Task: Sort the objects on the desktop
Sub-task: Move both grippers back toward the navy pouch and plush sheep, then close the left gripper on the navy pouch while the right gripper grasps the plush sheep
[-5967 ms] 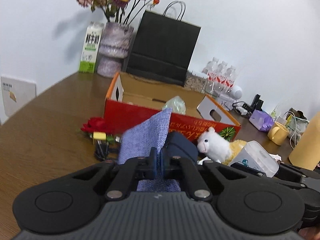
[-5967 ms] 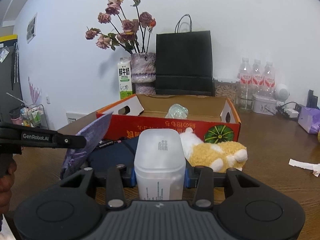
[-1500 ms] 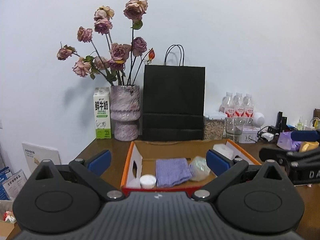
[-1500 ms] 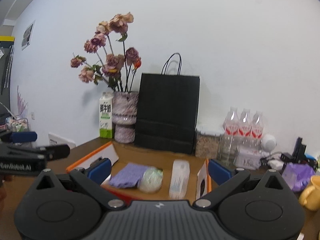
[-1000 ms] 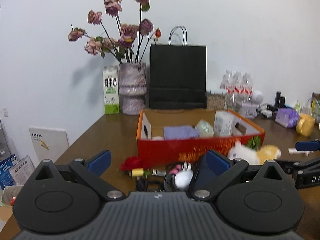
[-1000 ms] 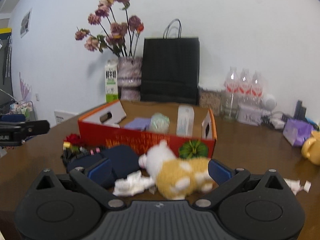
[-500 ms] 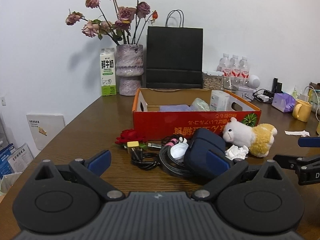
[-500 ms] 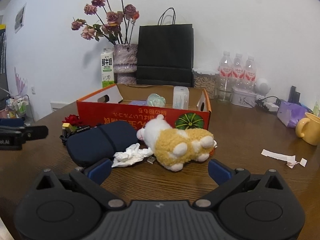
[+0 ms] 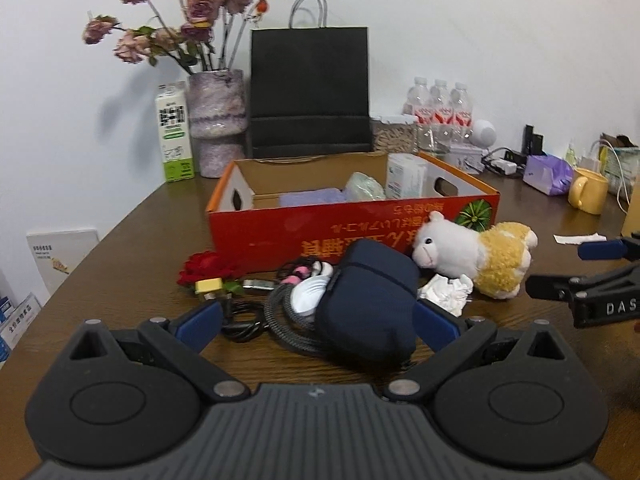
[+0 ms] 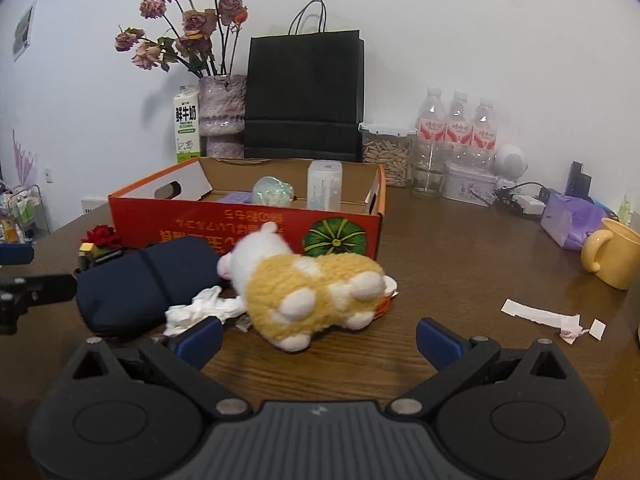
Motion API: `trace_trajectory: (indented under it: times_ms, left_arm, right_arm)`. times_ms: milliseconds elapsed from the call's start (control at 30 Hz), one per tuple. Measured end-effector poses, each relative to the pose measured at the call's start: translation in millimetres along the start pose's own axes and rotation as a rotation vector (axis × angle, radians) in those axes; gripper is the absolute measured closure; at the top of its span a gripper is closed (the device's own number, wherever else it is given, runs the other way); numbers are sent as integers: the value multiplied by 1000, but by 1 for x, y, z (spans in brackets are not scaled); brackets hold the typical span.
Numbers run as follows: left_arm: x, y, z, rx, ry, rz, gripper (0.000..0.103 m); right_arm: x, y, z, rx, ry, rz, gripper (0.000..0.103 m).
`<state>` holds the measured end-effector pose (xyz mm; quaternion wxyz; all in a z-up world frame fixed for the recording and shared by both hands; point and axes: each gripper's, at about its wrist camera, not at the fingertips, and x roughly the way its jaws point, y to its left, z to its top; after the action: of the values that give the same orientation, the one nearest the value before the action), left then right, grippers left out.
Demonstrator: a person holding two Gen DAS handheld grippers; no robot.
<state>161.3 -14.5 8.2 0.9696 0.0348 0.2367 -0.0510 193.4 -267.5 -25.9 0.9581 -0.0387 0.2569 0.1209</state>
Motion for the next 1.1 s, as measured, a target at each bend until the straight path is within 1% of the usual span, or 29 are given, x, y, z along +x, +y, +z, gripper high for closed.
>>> trace_trajectory:
  times_ms: [133,333,567,733,867,1100]
  left_arm:
    - [10,-12,6,42,-4,-11,0]
    - [32,-26,16,95,26,-12,0]
    - [63,-42,22,164,92,-7,0]
    - [81,-49,23,188,130,-12,0]
    - [90,-51,23,196,146,-17,0]
    - [95,-50,20,196,158,-27,1]
  right_arm:
    - [11,-7,4,-19,11,7,0]
    - [27,-10,10,-54,34,37,0]
    - [45,-13,20,-81,47,66,0]
    - [57,-16,23,-101,59,120,0]
    - [64,-19,24,-91,75,161,0]
    - [72,-22,23,-73,76,182,0]
